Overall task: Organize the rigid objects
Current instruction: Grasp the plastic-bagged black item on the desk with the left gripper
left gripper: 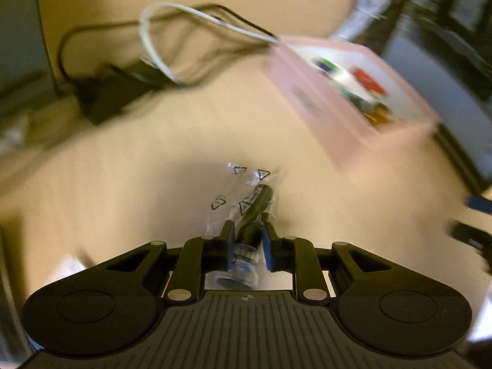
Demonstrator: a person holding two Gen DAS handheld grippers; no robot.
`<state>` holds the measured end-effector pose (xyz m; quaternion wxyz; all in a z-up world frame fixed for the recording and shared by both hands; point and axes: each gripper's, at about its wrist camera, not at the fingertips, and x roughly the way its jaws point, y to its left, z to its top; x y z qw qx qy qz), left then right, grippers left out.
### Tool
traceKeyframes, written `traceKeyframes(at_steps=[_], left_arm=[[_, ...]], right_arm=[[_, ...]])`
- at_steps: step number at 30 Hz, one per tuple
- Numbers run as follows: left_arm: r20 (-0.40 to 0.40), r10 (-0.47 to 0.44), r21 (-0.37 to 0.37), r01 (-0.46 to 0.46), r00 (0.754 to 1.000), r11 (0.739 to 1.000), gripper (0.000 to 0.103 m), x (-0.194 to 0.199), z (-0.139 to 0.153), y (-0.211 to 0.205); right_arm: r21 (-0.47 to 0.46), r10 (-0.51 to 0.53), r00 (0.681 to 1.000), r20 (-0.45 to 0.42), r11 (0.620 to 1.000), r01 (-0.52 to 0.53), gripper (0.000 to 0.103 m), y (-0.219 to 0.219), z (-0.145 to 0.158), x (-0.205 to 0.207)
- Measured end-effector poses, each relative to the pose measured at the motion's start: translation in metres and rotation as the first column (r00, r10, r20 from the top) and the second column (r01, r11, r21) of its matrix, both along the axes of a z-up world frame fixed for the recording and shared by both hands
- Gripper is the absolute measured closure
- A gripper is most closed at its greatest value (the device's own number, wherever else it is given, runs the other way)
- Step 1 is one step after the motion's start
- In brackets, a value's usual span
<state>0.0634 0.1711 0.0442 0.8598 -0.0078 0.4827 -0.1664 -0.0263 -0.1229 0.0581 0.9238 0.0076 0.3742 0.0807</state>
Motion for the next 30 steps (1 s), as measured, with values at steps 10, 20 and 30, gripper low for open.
traceKeyframes(at_steps=[10, 20, 30], left_arm=[[0.161, 0.023, -0.029, -0.019, 0.987, 0.999, 0.081, -0.093, 0.041, -0.042], [0.060, 0.061, 0.108, -0.067, 0.996, 0.992, 0.080, -0.075, 0.014, -0.058], [-0.003, 0.009, 0.146, -0.009, 1.000, 0.989, 0.063, -0.067, -0.006, -0.079]], right_arm=[[0.009, 0.125, 0.990, -0.058, 0.992, -0.125, 0.022, 0.004, -0.017, 0.012], [0.053, 0.151, 0.983, -0.102, 0.988, -0.146, 0.020, 0.005, -0.033, 0.016], [-0.015, 0.214, 0.973, -0.082, 0.976, -0.216, 0.006, 0.018, -0.038, 0.010]])
